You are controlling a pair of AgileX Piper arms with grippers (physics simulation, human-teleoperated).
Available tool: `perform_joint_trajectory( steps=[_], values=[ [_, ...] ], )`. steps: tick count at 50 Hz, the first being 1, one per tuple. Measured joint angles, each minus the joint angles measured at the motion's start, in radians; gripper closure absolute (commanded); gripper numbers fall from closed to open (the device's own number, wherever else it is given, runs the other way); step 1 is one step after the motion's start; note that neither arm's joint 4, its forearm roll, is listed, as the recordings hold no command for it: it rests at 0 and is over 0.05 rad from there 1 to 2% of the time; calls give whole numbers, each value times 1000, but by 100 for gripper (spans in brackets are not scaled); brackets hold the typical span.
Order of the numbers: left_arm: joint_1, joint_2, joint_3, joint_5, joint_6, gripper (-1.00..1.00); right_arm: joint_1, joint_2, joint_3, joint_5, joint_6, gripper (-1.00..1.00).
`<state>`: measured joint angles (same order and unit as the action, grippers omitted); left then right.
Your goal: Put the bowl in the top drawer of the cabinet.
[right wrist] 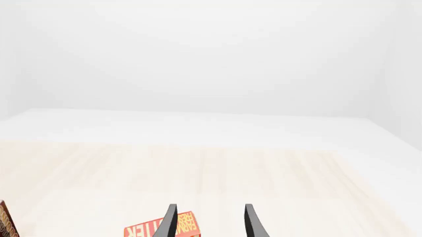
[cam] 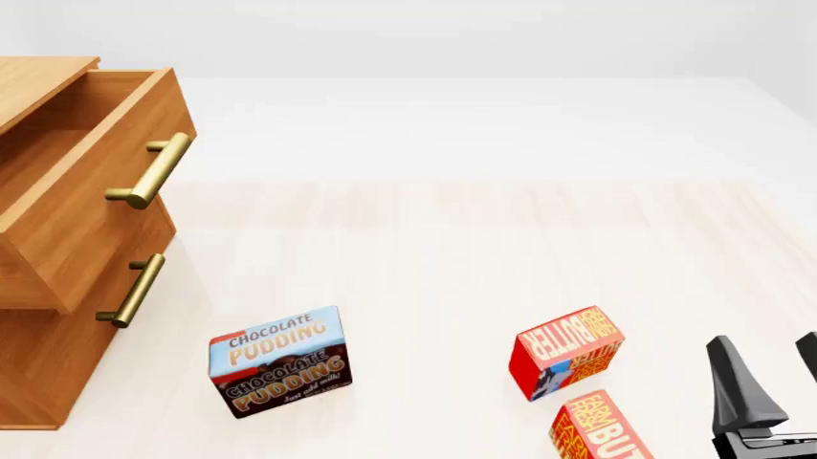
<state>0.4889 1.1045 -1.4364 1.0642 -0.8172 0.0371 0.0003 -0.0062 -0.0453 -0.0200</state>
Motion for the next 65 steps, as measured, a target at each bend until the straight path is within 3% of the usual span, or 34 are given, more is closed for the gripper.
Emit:
perform_joint_trajectory(
  steps=[25, 46, 65],
  values=[
    [37, 58, -13, 7, -64, 100, 0, 0, 0, 0, 0, -100],
    [182, 306, -299, 27, -73, 100, 0, 0, 0, -1, 0, -100],
    [242, 445, -429, 76, -49, 100, -1, 0, 0, -2, 0, -100]
  ],
)
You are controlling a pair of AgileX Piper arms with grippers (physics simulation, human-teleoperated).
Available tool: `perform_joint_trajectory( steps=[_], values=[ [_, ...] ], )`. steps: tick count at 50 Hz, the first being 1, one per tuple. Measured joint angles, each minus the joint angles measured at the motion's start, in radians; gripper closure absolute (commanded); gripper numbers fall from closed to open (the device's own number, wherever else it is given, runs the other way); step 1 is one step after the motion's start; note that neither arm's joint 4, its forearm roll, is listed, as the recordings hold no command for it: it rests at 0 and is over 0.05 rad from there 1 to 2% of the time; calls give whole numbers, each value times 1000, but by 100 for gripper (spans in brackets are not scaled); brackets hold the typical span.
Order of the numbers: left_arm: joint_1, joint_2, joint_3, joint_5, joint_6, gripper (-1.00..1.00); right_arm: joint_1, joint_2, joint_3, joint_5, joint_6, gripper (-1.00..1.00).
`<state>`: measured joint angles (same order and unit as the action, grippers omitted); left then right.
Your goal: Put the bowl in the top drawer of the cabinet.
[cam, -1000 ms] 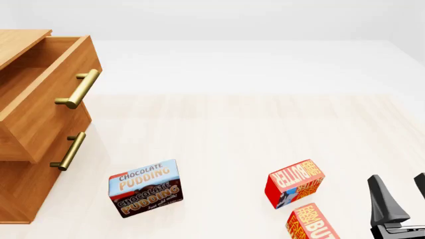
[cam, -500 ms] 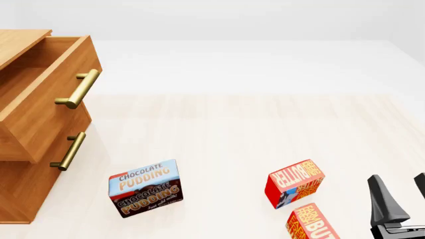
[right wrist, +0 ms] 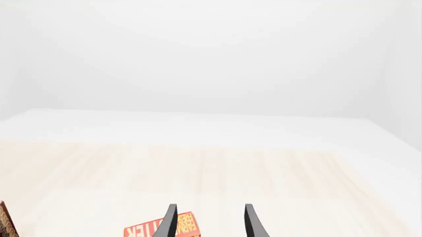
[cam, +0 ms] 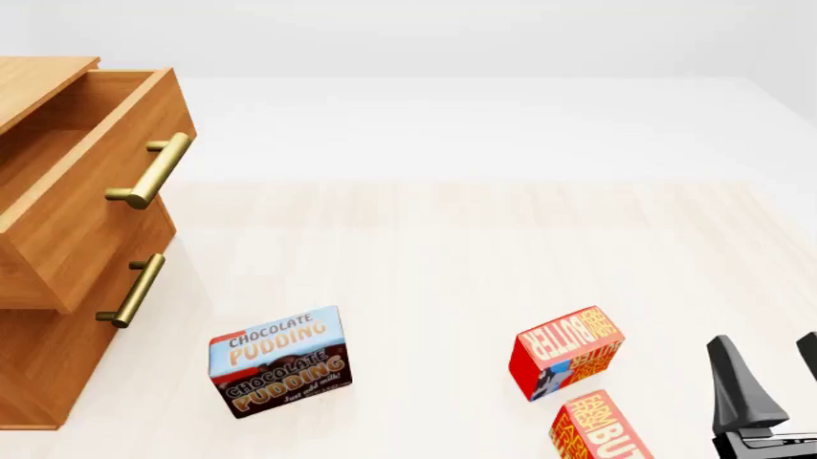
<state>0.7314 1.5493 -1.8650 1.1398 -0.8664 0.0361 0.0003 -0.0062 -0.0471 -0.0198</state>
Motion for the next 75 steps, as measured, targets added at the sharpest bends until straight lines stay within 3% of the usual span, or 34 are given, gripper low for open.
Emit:
perform_joint_trajectory(
  steps=[23, 24, 44, 75],
  values=[
    [29, 57, -46, 22, 26, 100, -1, 0, 0, 0, 0, -100],
    [31, 60, -50, 24, 28, -100, 0, 0, 0, 0, 0, -100],
    [29, 41, -55, 26, 31, -100, 1, 0, 0, -1, -1, -100],
    [-121, -198, 119, 40, -28, -100, 5, 0, 0, -5, -3, -100]
  ],
)
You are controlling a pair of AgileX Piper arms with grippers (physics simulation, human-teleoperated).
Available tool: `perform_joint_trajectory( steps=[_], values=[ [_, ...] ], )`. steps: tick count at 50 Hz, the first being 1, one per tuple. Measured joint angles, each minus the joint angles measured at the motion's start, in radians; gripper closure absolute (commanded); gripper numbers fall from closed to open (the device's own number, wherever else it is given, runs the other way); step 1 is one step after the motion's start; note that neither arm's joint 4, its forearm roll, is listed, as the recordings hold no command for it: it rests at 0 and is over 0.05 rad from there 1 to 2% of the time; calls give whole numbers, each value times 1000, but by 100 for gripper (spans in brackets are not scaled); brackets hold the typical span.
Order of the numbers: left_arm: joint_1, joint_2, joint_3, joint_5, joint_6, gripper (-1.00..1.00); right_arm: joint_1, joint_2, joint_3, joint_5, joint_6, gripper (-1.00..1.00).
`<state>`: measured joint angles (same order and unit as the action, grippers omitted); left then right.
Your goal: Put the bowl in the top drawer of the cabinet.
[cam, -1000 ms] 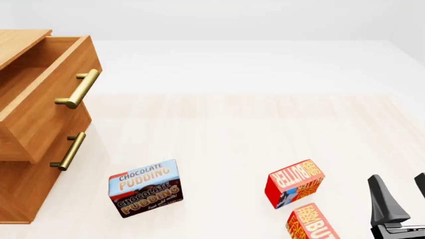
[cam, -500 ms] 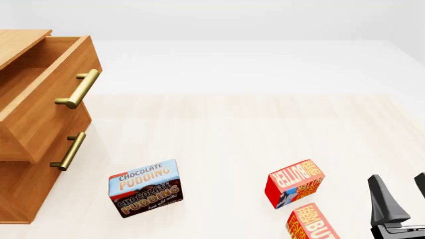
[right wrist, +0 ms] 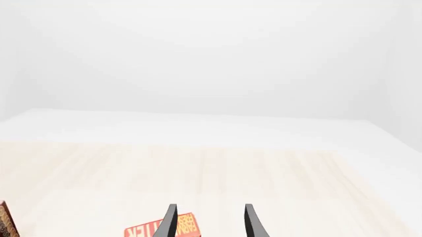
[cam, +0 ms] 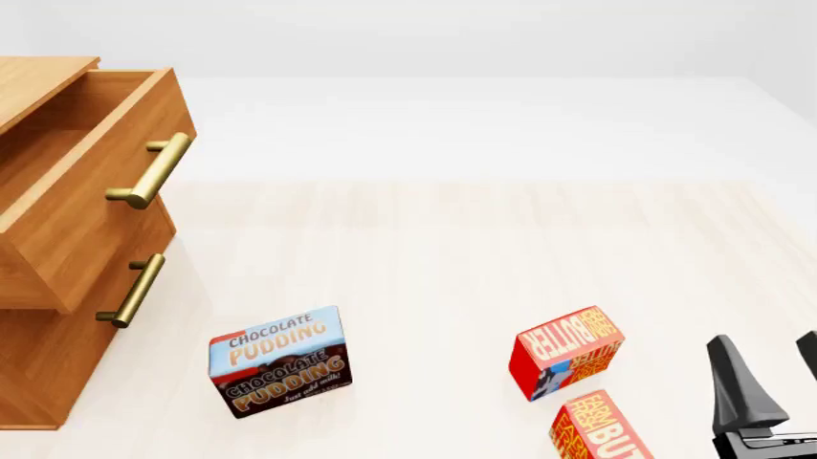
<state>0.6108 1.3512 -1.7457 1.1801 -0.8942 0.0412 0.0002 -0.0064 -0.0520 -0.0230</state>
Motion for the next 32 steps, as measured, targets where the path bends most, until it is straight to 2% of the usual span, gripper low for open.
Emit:
perform_joint_trajectory(
  steps=[32],
  values=[
    [-183, -227, 181, 35, -63, -100, 3, 0, 0, -3, -1, -100]
  ],
)
